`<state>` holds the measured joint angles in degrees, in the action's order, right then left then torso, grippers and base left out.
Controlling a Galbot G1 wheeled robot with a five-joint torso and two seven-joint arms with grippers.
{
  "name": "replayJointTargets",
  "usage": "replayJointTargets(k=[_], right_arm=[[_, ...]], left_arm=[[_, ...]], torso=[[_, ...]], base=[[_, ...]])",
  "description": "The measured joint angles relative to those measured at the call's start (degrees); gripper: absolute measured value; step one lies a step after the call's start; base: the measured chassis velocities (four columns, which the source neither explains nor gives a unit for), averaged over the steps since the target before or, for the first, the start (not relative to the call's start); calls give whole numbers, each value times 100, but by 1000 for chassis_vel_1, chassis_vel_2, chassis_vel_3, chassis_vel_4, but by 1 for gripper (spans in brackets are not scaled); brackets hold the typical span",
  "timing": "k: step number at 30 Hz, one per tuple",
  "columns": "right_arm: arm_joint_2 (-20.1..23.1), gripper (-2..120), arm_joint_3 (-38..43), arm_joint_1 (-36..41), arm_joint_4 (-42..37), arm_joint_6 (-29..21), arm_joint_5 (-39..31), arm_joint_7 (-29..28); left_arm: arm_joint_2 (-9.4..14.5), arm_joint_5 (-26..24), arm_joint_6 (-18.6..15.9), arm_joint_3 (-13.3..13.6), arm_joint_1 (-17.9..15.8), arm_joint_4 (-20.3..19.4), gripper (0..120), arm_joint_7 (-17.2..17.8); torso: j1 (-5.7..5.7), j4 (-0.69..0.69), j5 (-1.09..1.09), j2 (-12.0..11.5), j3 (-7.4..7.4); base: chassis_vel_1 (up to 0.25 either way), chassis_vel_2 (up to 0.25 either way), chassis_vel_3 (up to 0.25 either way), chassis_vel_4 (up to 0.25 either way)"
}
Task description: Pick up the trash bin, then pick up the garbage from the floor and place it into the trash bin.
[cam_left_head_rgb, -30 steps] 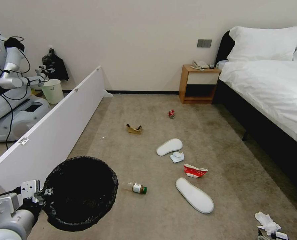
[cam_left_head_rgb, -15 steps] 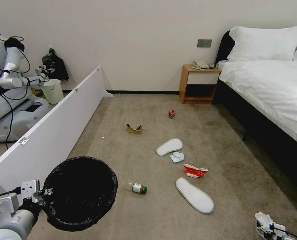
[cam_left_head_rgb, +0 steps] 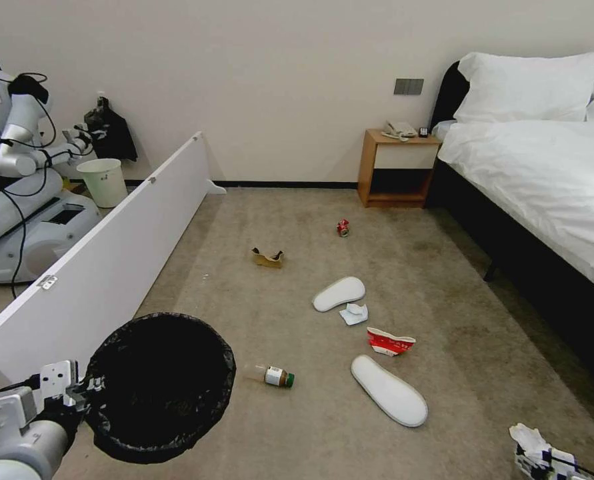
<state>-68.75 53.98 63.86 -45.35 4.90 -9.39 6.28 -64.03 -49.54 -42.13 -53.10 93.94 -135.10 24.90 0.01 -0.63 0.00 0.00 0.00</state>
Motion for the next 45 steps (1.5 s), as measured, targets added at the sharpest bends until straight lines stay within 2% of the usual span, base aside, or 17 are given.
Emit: replayJointTargets(k=[7,14,16,17,21,23,25,26,28,31,33,35,36,45], right_arm=[[-22,100,0,-94,120,6,68,26],[-45,84,60,-275,395,29,109,7],[-40,73,80,-283,436,30,118,4],[-40,73,80,-283,436,30,118,4],[-19,56,97,-282,435,29,95,4],[-18,52,99,-284,435,27,90,4],[-19,38,112,-305,449,20,80,4],[-19,38,112,-305,449,20,80,4],[-26,26,124,-316,459,14,73,2],[-25,22,128,-316,457,12,68,-1],[-19,11,129,-308,435,10,55,-5],[-16,10,129,-306,428,9,50,-5],[-3,0,131,-285,384,9,19,-10],[25,0,146,-198,237,25,-38,-37]], left_arm=[[-9,-3,0,-6,15,-7,3,0],[-9,-10,0,-25,41,-29,3,-2],[-9,-12,0,-31,43,-29,3,-3],[-9,-12,0,-31,43,-29,3,-3],[-15,-12,0,-12,41,-29,3,-5],[-16,-11,0,-10,41,-29,3,-5],[-18,-11,0,-15,48,-29,3,-10],[-18,-11,0,-15,48,-29,3,-10],[-16,-15,0,-38,60,-31,3,-15],[-15,-20,0,-45,61,-34,3,-19],[-16,-23,0,-48,63,-35,3,-22],[-16,-23,0,-48,63,-35,3,-22],[-23,-23,0,-46,63,-35,3,-23],[-30,-16,0,14,24,-11,3,-29]], torso=[[0,-1,0,0,0],[0,0,0,0,0],[0,-1,1,0,0],[0,-1,1,0,0],[0,0,0,0,0],[0,-1,0,0,0],[0,0,0,0,0],[0,0,0,0,0],[0,0,0,0,0],[0,0,0,0,0],[0,0,1,0,0],[0,0,0,0,0],[0,0,0,0,0],[0,0,1,0,-1]], base=[[0,0,0,0],[0,0,0,0],[0,0,0,0],[0,0,0,0],[0,0,0,0],[0,0,0,0],[0,0,0,0],[0,0,0,0],[0,0,0,0],[0,0,0,0],[0,0,0,0],[0,0,0,0],[0,0,0,0],[0,0,0,0]])
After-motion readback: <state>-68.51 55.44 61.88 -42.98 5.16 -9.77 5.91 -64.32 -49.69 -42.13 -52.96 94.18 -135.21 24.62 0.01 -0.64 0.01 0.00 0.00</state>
